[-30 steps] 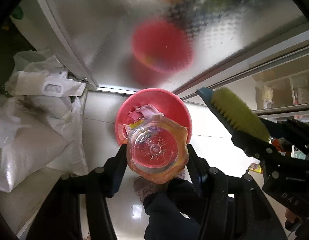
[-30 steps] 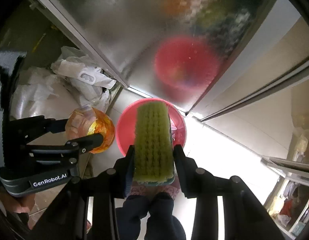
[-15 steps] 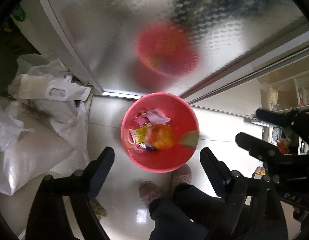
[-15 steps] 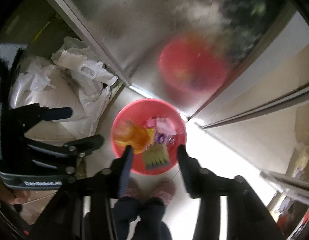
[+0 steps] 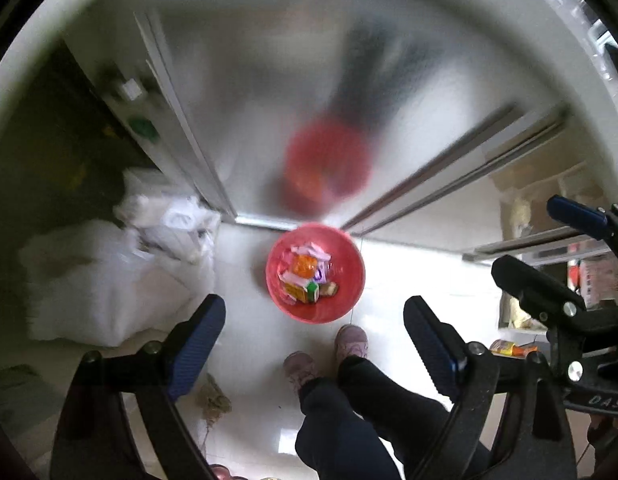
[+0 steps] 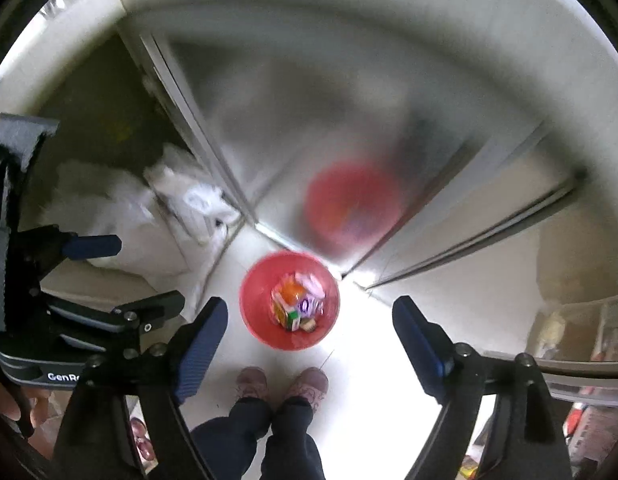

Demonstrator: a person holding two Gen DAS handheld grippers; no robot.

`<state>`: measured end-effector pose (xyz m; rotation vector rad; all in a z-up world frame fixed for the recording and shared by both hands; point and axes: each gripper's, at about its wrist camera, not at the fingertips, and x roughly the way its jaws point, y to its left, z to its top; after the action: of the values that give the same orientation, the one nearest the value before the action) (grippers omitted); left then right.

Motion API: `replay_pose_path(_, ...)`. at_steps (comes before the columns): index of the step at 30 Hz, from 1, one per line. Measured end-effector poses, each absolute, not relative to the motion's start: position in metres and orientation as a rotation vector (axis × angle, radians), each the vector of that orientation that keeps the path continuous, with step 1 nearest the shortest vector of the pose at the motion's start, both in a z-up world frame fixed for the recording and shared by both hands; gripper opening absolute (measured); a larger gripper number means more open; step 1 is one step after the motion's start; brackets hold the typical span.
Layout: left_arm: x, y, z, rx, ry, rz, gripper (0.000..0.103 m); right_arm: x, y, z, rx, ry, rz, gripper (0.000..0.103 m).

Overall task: Collect trash
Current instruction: 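Open the left tool over the bucket while the right tool releases the brush, then raise both tools back up over the counter toward the sauce packet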

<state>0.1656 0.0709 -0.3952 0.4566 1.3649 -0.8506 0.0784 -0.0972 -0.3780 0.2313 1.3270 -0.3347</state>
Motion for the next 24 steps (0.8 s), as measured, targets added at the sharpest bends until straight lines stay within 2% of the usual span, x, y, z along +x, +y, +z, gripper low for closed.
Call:
replay_pose_path(5, 0.180, 0.077, -0.298, 0.444, 1.274, -0.840, 0.089, 0.081, -0.095, -0.284, 0.208, 1.234, -0.369, 0.089)
replay_pose_path(7, 0.186, 0.081, -0.267, 0.440, 1.239, -0.833, 0.089, 0.083, -0.093, -0.250, 0.228, 1.143, -0.421, 0.091)
replay_pose_path(12, 0.204, 0.090, -0.197, 0.430, 1.139, -0.816, 0.089, 0.090, -0.086, -0.181, 0.199, 1.052, -0.434, 0.098)
replay_pose_path(19, 0.224, 0.094, -0.137, 0.377, 0.994, -0.766, 0.089, 0.101, -0.085, -0.127, 0.169, 0.969, -0.457, 0.100)
replay_pose_path(24, 0.241, 0.090, -0.117, 0.356, 0.961, -0.765, 0.090, 0.112, -0.089, -0.107, 0.160, 0.913, -0.473, 0.102)
